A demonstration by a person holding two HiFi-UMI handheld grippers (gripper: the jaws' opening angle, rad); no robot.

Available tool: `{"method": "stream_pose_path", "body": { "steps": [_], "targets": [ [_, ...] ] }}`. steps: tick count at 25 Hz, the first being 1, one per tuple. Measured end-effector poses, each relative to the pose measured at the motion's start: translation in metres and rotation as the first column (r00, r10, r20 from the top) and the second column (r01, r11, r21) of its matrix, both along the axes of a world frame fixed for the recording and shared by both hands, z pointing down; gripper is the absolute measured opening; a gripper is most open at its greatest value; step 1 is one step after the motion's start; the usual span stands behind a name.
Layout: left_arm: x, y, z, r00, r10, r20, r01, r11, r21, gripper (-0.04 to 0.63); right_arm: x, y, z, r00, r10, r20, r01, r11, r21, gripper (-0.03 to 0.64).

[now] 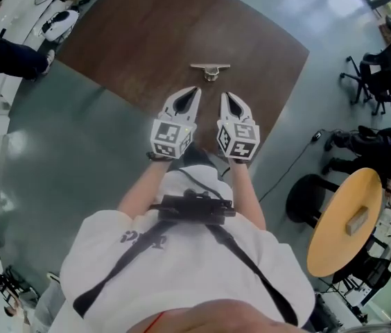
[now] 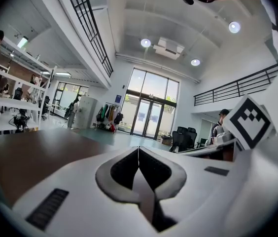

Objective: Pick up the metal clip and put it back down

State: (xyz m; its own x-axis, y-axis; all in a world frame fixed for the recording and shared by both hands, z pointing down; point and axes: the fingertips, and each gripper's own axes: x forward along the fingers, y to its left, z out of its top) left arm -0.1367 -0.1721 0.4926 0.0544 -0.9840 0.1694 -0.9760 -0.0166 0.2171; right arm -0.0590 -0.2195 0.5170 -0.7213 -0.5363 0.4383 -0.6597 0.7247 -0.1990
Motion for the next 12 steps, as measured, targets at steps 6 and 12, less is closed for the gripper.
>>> {"method": "stream_pose_path", "body": {
  "steps": [6,12],
  "targets": [
    [-0.026,-0.043,0.052,0.999,-0.019,-0.034,0.017,0.997,-0.072,0.011,-0.033,-0.044,0.066,0.994,-0.037,-0.104,0.029,0.997,-0.077,0.008],
    [-0.059,-0.066,0.100,0.998,-0.026,-0.051,0.019,0.989,-0.146,0.011,-0.064,-0.074,0.128,0.979,-0.030,-0.199,0.002,0.990,-0.140,0.009]
  ]
}}
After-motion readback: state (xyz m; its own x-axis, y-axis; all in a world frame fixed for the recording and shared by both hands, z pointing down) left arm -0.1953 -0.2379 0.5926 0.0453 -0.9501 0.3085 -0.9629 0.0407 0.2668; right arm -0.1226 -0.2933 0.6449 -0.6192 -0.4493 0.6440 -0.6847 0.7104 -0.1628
